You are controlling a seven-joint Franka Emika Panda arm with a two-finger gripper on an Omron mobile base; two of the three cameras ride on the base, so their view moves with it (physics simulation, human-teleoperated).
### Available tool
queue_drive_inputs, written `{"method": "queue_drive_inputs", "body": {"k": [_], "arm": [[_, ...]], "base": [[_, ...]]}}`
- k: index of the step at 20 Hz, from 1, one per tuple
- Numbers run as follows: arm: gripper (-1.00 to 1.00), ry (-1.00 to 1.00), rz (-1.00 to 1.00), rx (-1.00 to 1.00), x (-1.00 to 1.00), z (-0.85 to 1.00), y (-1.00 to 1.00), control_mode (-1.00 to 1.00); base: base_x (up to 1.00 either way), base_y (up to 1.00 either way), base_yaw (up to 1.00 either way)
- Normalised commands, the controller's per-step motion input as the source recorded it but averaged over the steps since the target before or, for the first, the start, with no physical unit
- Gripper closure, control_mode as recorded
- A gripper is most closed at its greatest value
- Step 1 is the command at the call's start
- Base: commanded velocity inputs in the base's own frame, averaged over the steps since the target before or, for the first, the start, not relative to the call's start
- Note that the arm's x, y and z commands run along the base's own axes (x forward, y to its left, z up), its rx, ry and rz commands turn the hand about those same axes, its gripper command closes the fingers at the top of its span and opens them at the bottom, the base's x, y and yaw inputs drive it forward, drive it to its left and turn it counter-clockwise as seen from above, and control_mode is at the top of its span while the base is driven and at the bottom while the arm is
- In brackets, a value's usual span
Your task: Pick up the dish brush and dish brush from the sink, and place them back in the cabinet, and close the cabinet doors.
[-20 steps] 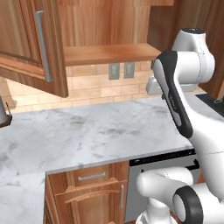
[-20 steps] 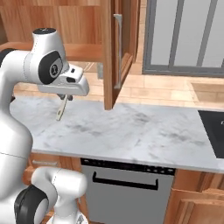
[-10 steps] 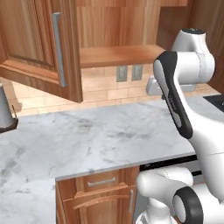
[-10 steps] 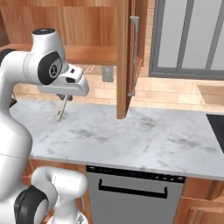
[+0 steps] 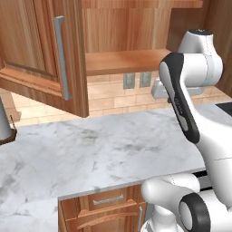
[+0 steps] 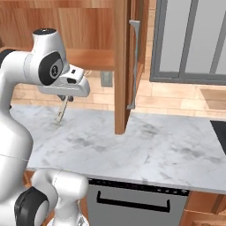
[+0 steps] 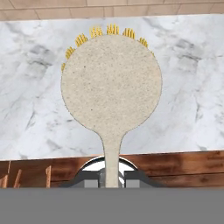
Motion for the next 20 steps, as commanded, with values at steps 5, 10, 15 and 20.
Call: {"method": "queue_drive_inputs", "body": {"k": [5,10,15,20], "arm": [[1.0,0.0,0.0,0.0,0.0,0.0,0.0,1.0],[1.0,0.0,0.0,0.0,0.0,0.0,0.0,1.0],[1.0,-0.03,0.0,-0.03,0.1,0.03,0.03,-1.0],[1.0,-0.1,0.0,-0.04,0.22,0.16,0.07,-1.0]], "base": [[0.23,0.07,0.0],[0.06,0.0,0.0],[0.03,0.0,0.0],[0.0,0.0,0.0]]}}
